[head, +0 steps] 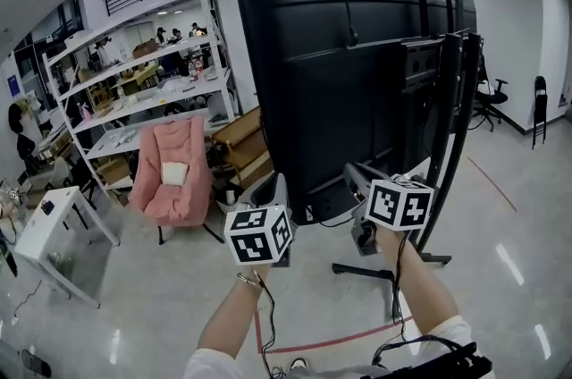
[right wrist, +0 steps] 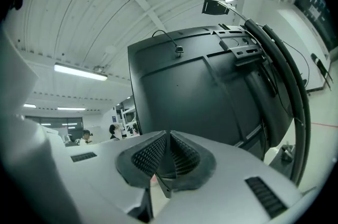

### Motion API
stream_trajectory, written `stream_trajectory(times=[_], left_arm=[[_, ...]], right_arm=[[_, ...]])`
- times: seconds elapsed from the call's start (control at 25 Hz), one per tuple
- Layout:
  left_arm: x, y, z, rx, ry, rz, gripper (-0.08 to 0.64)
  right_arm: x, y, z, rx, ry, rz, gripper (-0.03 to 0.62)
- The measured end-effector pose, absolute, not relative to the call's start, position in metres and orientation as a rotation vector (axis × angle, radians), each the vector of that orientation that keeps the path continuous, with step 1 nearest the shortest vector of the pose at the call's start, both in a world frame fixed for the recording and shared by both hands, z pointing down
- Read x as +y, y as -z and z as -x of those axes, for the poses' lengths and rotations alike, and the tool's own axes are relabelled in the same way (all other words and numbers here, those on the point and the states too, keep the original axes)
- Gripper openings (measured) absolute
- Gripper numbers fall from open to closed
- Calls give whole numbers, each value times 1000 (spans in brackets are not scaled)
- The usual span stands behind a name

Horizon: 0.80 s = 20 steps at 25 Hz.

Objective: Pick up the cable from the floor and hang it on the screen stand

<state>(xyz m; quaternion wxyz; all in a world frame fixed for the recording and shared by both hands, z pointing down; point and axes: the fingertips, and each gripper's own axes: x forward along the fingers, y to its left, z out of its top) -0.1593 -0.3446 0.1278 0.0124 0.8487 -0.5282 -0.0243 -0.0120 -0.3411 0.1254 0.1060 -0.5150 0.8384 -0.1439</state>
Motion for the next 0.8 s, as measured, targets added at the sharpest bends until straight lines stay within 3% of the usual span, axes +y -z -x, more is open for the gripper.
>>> stream_trajectory(times=[0.52,0.8], left_arm=[[-292,-206,170,-1463,8,-2715,3],[-289,-217,192,-1328,-31,-2780,3]], right_arm=[[-288,-234,50,2369,418,1869,20],[-271,-236,82,2222,388,1980,20]])
